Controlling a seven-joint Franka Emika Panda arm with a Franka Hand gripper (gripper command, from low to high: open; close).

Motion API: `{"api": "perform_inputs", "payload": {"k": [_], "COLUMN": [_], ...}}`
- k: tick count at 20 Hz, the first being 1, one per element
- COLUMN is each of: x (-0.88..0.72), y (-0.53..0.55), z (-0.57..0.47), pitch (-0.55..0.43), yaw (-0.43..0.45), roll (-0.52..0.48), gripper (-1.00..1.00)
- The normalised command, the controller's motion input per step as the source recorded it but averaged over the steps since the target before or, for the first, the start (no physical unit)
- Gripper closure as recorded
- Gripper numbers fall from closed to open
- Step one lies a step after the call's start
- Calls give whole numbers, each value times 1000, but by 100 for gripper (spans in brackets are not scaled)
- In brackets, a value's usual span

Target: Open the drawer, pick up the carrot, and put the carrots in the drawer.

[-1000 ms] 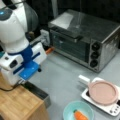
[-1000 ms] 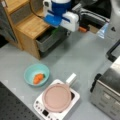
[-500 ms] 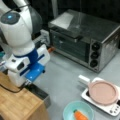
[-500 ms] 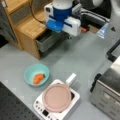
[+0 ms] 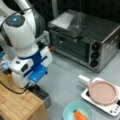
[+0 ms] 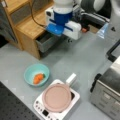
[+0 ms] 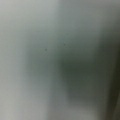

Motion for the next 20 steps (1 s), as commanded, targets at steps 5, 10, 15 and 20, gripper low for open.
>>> {"api": "perform_inputs", "payload": {"k": [5,10,15,20], "x": [-134,-203,-173,-91], "y": [277,476,496,362], "z": [-50,7,-33,-77], "pitch": [-89,-72,-83,-88], "yaw": [-92,-138,-173,-175], "roll": [42,51,53,66], "gripper": [-100,-100,-100,-100]}}
